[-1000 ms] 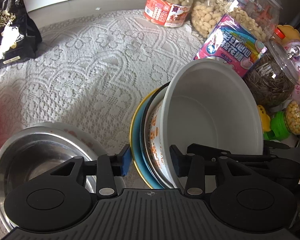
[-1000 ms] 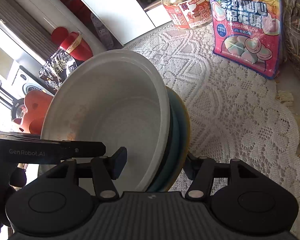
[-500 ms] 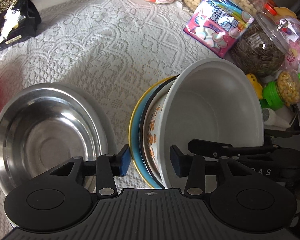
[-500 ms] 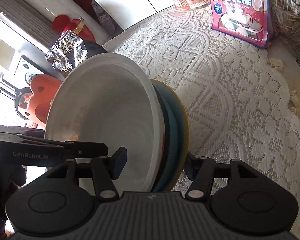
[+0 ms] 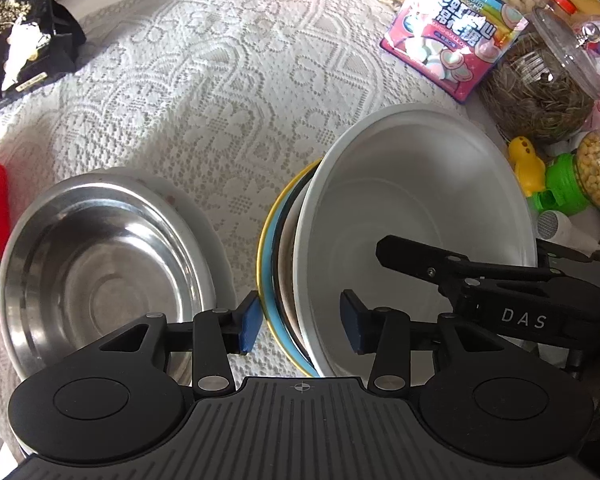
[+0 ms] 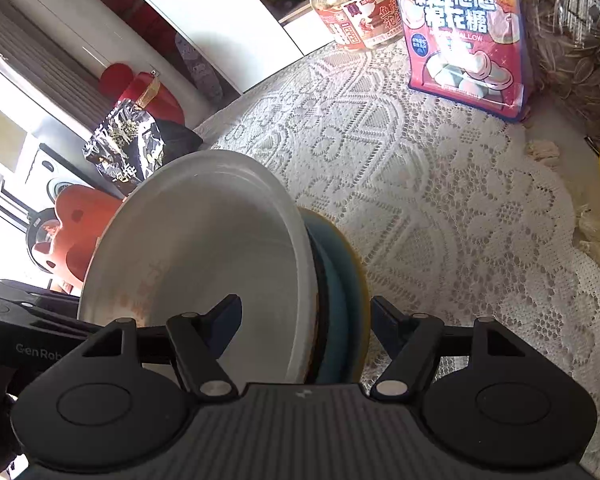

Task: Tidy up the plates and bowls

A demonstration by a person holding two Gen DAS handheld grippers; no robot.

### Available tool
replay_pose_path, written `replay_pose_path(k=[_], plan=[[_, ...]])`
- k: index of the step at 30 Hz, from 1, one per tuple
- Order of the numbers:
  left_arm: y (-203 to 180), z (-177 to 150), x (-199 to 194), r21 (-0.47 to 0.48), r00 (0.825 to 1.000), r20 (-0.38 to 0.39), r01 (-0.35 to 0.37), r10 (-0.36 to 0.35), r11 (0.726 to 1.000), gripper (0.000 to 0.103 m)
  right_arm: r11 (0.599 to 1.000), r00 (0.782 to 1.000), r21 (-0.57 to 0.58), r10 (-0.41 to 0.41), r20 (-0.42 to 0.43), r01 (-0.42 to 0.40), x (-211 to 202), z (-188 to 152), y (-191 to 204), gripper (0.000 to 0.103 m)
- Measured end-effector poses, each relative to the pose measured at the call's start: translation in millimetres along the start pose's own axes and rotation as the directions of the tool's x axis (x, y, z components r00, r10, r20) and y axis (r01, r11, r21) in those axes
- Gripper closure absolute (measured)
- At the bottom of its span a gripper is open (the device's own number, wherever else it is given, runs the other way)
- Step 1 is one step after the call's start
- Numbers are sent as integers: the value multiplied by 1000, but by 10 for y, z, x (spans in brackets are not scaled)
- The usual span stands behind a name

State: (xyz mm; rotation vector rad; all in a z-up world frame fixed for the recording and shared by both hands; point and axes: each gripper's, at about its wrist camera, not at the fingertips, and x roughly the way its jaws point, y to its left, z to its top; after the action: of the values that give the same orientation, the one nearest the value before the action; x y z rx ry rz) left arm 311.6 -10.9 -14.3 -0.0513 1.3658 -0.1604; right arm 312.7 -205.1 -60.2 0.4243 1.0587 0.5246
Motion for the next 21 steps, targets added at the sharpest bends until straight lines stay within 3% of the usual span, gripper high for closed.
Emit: replay_pose_path(k=[5, 11, 13, 14, 17, 21], plan=[[-78, 22, 50, 21, 998, 5, -61, 61, 998, 57, 999, 999, -13, 48, -10, -48, 15, -78, -7, 37], [-125, -12, 57, 95, 996, 10, -86, 85, 992, 57, 999, 999, -32, 38, 14, -38, 2, -110, 2, 41], [-82, -7, 22, 106, 998, 5, -61, 61, 992, 63, 997, 998, -75, -8, 64, 13, -43, -137, 46, 41], [-49, -7, -2, 111, 998, 10, -57, 56, 992, 71, 993, 994, -106, -41, 100, 52, -75, -152, 80, 41], [61, -41, -54, 92, 999, 38, 3, -7, 996, 71, 976, 974, -173, -97, 206, 134, -185, -183, 177, 41], [54, -144, -71, 118, 992, 124, 4, -19, 993, 71, 953, 948, -221, -140, 286, 207, -258, -193, 259, 33]])
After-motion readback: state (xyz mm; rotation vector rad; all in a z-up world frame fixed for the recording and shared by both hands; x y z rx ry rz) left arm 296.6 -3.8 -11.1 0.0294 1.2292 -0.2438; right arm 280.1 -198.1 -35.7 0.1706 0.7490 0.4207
